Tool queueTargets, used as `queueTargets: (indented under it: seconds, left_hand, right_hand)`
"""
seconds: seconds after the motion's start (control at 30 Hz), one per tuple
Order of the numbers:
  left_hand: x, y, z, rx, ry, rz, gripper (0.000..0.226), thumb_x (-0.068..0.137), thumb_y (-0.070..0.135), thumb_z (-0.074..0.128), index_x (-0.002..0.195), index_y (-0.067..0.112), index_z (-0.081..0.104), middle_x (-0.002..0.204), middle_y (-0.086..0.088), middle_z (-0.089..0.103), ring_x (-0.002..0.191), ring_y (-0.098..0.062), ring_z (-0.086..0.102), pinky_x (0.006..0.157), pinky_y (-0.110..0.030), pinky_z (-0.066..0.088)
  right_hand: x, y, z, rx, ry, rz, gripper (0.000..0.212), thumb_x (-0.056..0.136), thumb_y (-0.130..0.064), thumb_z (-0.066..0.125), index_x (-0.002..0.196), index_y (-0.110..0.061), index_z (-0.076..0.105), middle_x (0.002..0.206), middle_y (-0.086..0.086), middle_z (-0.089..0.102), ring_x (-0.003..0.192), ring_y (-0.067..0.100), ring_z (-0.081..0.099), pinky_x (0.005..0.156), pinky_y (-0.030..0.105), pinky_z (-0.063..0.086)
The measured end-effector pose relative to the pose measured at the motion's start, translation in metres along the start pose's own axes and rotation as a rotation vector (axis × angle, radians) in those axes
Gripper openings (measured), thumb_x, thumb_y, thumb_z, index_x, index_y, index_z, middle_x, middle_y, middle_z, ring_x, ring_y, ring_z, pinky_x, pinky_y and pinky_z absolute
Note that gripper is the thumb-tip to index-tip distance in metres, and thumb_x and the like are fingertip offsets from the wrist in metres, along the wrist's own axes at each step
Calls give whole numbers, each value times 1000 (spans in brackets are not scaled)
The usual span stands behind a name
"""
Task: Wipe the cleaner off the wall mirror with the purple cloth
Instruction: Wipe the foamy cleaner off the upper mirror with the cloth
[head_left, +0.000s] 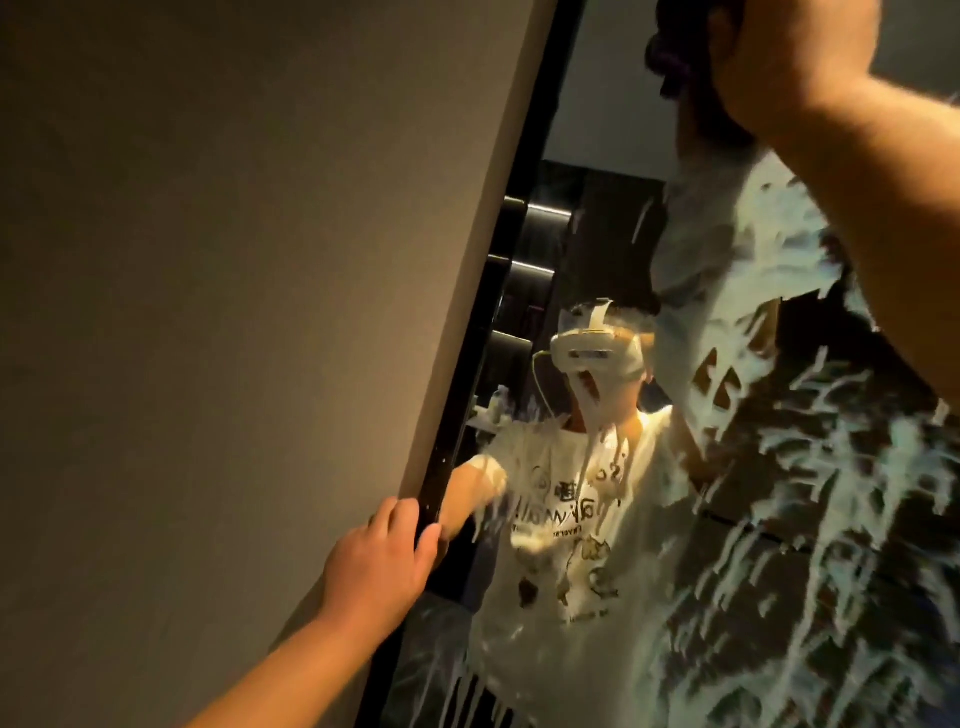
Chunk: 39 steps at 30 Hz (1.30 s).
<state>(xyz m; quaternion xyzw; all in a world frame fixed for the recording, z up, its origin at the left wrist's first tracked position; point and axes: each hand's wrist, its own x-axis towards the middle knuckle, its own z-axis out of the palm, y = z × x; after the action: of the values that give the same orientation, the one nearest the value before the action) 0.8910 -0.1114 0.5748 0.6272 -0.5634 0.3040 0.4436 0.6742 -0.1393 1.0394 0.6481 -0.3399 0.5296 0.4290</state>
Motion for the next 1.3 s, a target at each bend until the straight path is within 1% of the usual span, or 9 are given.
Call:
queueTargets:
  seconds: [0.1, 0.23, 0.37, 0.6, 0.77, 0.87, 1.0, 1.13, 1.3]
  left_hand:
    - [-1, -3, 7, -2, 59, 18, 46, 104, 49, 11, 87, 18, 41, 67, -1, 53, 41, -21, 52, 35, -27, 29]
    - [1, -9, 9, -11, 85, 61, 36, 100, 45, 29, 84, 17, 45, 64, -2, 54, 40, -22, 50, 42, -25, 22]
    - [4, -10, 4, -14, 90, 87, 37, 89, 43, 41, 75, 12, 55, 61, -2, 55, 39, -23, 51, 43, -24, 20]
    - [-1, -18, 14, -167, 41, 58, 18, 88, 34, 42, 90, 17, 47, 73, -7, 61, 51, -33, 58, 45, -33, 45]
    - [-3, -22, 4, -240, -117, 24, 33, 94, 33, 34, 100, 13, 60, 90, -7, 66, 65, -33, 64, 55, -35, 51]
    - [1, -21, -4, -279, -221, -60, 45, 94, 42, 26, 103, 14, 61, 97, -6, 66, 76, -36, 65, 63, -40, 53]
    - [17, -10, -17, -277, -123, -43, 37, 90, 39, 36, 103, 15, 60, 95, -4, 66, 76, -31, 66, 61, -38, 52]
    - [68, 20, -37, -320, 50, -75, 49, 87, 38, 37, 121, 9, 57, 121, -10, 59, 107, -32, 58, 91, -46, 48]
    - [136, 52, -55, -308, 116, -30, 65, 91, 41, 27, 146, 9, 39, 152, -12, 39, 140, -29, 35, 114, -47, 26]
  right_hand:
    - [9, -10, 12, -68, 30, -54, 49, 93, -47, 36, 125, -13, 53, 129, 18, 58, 119, 33, 55, 89, 50, 46]
    - [-26, -45, 22, -166, -26, -194, 46, 102, -39, 39, 140, -13, 42, 143, 22, 41, 130, 43, 40, 103, 52, 35]
    - [-124, -83, 41, -207, -49, -430, 39, 97, -38, 52, 128, -14, 53, 127, 20, 53, 112, 41, 50, 89, 48, 42]
    - [-376, -105, 54, -7, -264, -853, 27, 89, -29, 65, 114, -19, 66, 104, 4, 62, 95, 28, 58, 78, 45, 48]
    - [-420, -115, 56, 102, -510, -975, 22, 97, -27, 48, 106, -22, 67, 102, -1, 61, 94, 23, 52, 78, 44, 45]
    - [-411, -116, 46, 135, -521, -1034, 19, 101, -30, 49, 108, -25, 65, 106, -1, 58, 93, 23, 55, 79, 41, 45]
    - [-313, -92, 20, 142, -303, -769, 26, 95, -35, 55, 116, -22, 63, 112, 4, 65, 100, 24, 59, 87, 43, 48]
    - [-150, -40, -6, 19, 52, -406, 28, 96, -30, 52, 122, -21, 55, 109, 19, 62, 92, 36, 57, 76, 44, 44]
    - [-17, -6, -33, -209, 119, -12, 40, 96, -32, 41, 135, -33, 46, 135, 18, 48, 118, 41, 49, 89, 48, 42]
